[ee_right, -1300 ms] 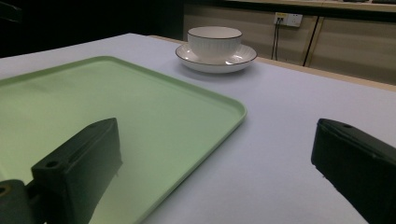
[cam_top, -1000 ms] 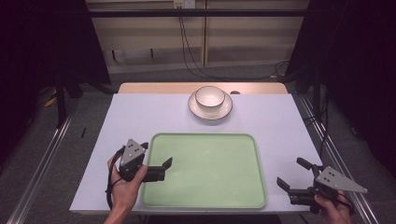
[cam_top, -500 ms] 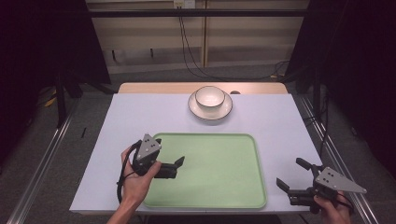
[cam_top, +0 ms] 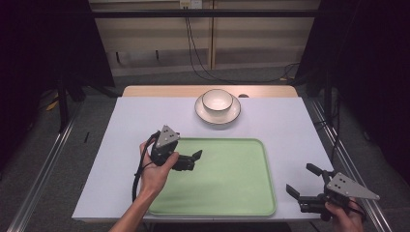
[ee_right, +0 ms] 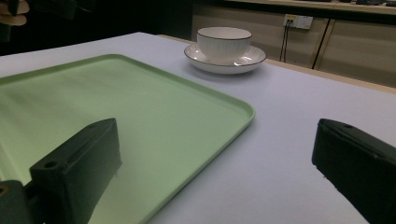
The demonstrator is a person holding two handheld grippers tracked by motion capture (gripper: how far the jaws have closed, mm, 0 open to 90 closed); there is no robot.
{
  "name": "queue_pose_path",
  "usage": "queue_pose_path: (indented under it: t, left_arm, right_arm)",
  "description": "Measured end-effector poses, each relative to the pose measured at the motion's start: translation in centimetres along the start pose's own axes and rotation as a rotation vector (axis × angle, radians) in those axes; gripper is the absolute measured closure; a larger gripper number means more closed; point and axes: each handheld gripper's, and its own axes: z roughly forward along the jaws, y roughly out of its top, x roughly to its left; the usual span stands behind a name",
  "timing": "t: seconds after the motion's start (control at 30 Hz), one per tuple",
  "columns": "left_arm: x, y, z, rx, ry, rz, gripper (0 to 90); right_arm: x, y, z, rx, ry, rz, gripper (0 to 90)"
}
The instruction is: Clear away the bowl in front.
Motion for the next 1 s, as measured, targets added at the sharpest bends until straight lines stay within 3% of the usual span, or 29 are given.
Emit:
queue_pose_path:
  t: [0.23,0.53,0.57,0.63,0.77,1.0]
  left_arm:
    - [0.7,1.5,2.5,0.01,-0.014,0.02,4.2]
    - [1.5,3.0,4.6,0.006,-0.032,0.022,4.7]
    - [1.8,3.4,5.0,0.013,-0.039,0.049,5.3]
    - [2.2,3.6,5.4,-0.006,-0.043,0.026,4.9]
    - [2.9,3.8,6.4,0.006,-0.044,0.011,5.0]
    - [3.5,4.4,7.8,0.03,-0.038,0.017,5.0]
  right_arm:
    - [0.0,0.0,0.0,0.005,0.009,-0.009,1.0]
    - [0.1,0.0,-0.1,-0.001,0.009,-0.012,1.0]
    - [0.1,0.0,-0.1,-0.002,0.01,-0.014,1.0]
    - [0.1,-0.1,-0.1,0.004,0.016,-0.015,1.0]
    - [0.1,0.0,-0.1,0.003,0.02,-0.015,1.0]
    - [0.1,0.0,-0.1,-0.001,0.021,-0.017,1.0]
